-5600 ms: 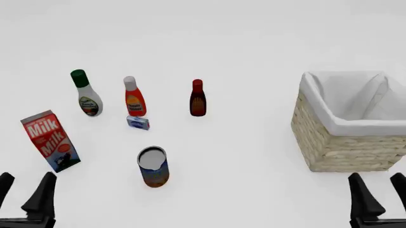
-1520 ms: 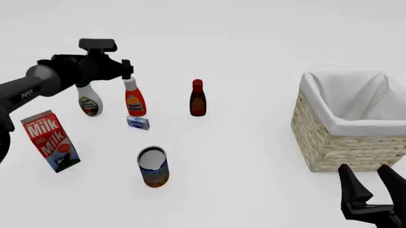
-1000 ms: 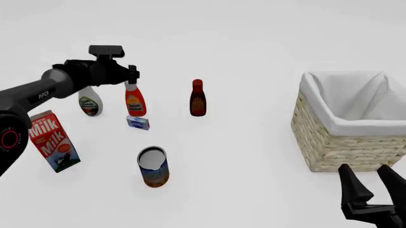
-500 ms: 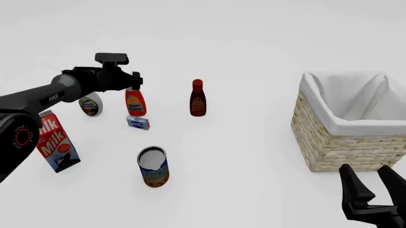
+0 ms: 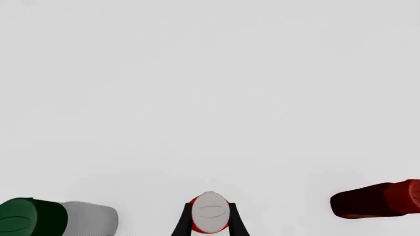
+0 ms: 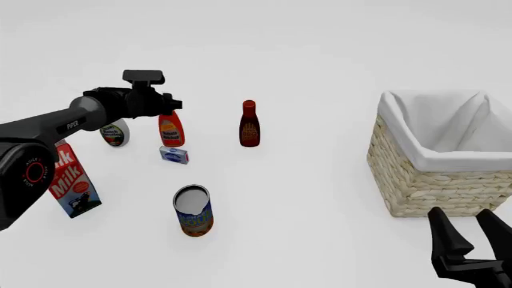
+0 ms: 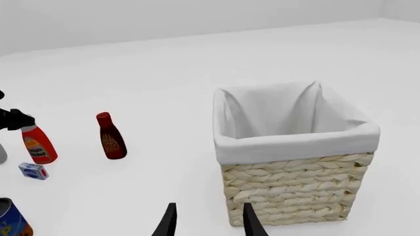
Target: Pick the ketchup and place it in the basket.
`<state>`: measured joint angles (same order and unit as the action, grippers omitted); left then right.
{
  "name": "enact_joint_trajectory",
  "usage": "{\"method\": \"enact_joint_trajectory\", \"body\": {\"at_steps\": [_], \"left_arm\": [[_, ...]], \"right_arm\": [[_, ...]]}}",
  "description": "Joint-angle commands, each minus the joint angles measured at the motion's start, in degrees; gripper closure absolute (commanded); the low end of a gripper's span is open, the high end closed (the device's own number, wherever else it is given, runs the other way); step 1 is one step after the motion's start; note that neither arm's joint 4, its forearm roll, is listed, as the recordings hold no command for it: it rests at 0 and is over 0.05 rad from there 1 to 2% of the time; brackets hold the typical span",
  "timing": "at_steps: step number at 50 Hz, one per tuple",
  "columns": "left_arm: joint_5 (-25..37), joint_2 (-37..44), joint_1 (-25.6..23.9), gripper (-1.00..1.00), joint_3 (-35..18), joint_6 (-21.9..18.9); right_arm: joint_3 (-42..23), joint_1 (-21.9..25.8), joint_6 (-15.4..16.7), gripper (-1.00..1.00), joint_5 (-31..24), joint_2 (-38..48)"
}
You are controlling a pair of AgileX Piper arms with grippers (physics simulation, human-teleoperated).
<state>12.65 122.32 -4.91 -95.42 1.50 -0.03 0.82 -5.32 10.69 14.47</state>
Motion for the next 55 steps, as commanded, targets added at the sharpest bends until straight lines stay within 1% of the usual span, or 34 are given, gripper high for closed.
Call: {"method": "enact_joint_trajectory", "body": {"at_steps": [1,9,13,23,31,43,47,48,50,53,55], "left_arm": [[-0.4,-0.8,-0.1,1.00,0.8,-0.5],[-0.9,-3.0,-0.2,1.00,1.6,-1.2],[-0.6,-4.3,-0.3,1.00,1.6,-1.6],[1.0,-6.0,0.4,1.00,-1.3,-2.3],[1.9,-7.4,0.2,1.00,-2.5,-2.4],[3.2,-12.4,-0.4,1.00,-1.0,-2.2],[3.7,-15.2,-0.8,1.00,0.5,-2.2],[3.6,-15.4,-0.8,1.00,0.7,-2.2],[3.7,-16.4,-0.7,1.00,1.8,-2.1],[4.0,-18.4,-0.9,1.00,3.4,-2.2],[4.4,-20.2,-1.2,1.00,4.5,-2.2]], "right_arm": [[0.0,0.1,-0.3,-1.00,-0.3,-0.3],[0.0,0.1,-0.4,-1.00,-0.4,-0.6],[0.0,0.0,-0.3,-1.00,-1.3,-1.8],[0.0,-0.1,-0.2,-1.00,-2.8,-3.8],[0.0,-0.2,0.0,-1.00,-3.2,-4.5],[0.0,-0.3,0.8,-1.00,-4.3,-6.0],[0.0,-0.4,2.7,-1.00,-2.7,-3.8],[0.0,-0.4,3.7,-1.00,-2.1,-2.8],[-0.1,0.8,5.4,-1.00,-3.8,-5.5],[-1.3,2.4,8.2,-1.00,-5.4,-6.5],[-2.7,3.1,7.5,-1.00,-7.6,-7.9]]}}
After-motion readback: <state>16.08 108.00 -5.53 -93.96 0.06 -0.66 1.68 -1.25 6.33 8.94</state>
